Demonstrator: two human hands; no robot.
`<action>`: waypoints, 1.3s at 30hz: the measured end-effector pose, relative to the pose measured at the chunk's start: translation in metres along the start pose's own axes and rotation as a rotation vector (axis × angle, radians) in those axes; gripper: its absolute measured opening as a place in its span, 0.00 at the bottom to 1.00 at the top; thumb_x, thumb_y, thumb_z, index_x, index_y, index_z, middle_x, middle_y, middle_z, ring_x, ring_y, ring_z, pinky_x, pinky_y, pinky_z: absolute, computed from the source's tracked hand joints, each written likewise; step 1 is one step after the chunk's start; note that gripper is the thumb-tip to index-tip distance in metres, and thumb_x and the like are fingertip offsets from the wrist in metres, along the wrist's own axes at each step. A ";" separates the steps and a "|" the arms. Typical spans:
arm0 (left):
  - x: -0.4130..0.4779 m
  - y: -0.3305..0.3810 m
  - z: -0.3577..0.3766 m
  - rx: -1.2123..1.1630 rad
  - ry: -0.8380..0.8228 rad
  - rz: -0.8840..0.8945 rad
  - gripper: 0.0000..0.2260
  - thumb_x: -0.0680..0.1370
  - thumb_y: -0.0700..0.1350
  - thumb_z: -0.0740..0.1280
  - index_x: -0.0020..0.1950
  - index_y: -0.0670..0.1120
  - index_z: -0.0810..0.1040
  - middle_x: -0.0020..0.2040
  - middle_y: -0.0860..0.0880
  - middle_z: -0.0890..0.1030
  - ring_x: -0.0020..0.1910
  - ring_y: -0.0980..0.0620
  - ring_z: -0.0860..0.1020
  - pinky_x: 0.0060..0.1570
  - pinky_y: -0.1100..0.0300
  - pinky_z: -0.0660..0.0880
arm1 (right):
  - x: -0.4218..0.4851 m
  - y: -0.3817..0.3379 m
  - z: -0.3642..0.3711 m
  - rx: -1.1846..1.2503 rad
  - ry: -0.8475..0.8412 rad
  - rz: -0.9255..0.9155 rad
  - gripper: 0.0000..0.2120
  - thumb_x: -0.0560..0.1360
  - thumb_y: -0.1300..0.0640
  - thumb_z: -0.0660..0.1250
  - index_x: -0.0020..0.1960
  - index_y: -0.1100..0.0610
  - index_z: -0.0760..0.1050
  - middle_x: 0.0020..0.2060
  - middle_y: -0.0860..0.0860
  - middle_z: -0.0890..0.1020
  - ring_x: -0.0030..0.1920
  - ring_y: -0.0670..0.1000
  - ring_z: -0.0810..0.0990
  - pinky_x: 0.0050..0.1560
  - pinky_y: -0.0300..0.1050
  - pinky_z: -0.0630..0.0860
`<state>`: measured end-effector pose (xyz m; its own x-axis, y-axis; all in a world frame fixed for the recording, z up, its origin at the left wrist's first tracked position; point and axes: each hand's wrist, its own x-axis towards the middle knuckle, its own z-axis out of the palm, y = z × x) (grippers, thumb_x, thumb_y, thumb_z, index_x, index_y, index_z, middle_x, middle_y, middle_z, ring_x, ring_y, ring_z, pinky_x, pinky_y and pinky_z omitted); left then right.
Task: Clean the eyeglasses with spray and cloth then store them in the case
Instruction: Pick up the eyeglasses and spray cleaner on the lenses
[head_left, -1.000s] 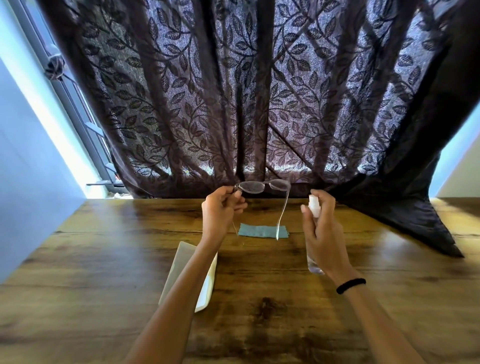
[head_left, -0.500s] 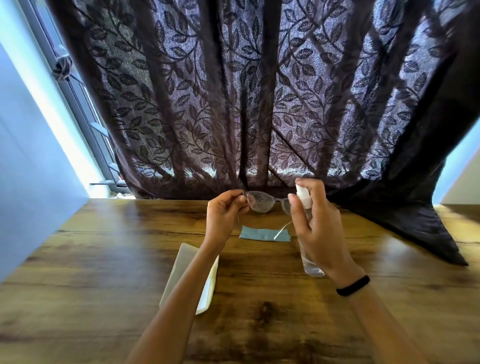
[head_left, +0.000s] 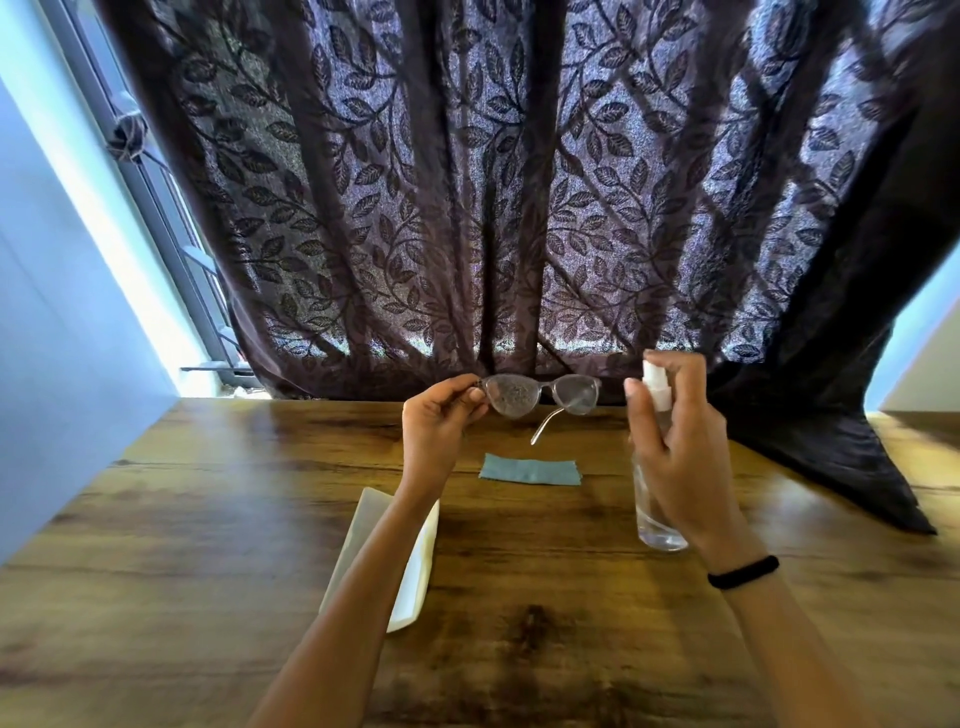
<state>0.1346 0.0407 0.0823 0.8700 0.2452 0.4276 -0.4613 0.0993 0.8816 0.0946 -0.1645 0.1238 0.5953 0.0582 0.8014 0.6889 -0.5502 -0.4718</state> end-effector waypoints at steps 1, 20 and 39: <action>0.001 0.000 0.000 -0.010 0.013 -0.001 0.14 0.74 0.29 0.63 0.54 0.43 0.76 0.34 0.56 0.84 0.38 0.59 0.82 0.40 0.67 0.79 | -0.001 0.004 -0.002 -0.028 -0.008 0.003 0.05 0.78 0.59 0.58 0.52 0.53 0.63 0.28 0.50 0.72 0.24 0.50 0.73 0.22 0.45 0.69; 0.001 0.000 0.000 -0.020 0.073 0.003 0.13 0.74 0.30 0.64 0.56 0.42 0.76 0.34 0.56 0.84 0.38 0.59 0.82 0.40 0.68 0.79 | -0.057 0.065 -0.010 0.124 -0.032 0.513 0.23 0.78 0.60 0.58 0.70 0.58 0.53 0.36 0.53 0.71 0.27 0.51 0.68 0.24 0.29 0.68; -0.001 0.001 0.003 -0.036 0.070 -0.016 0.14 0.74 0.29 0.64 0.57 0.39 0.75 0.34 0.56 0.84 0.37 0.58 0.82 0.40 0.67 0.79 | -0.025 0.059 -0.010 -0.061 0.091 0.319 0.19 0.77 0.49 0.61 0.65 0.55 0.70 0.56 0.46 0.77 0.58 0.47 0.74 0.59 0.41 0.71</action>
<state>0.1336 0.0373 0.0828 0.8638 0.3101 0.3972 -0.4543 0.1382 0.8801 0.1165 -0.2073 0.0800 0.7356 -0.1986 0.6476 0.4459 -0.5778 -0.6836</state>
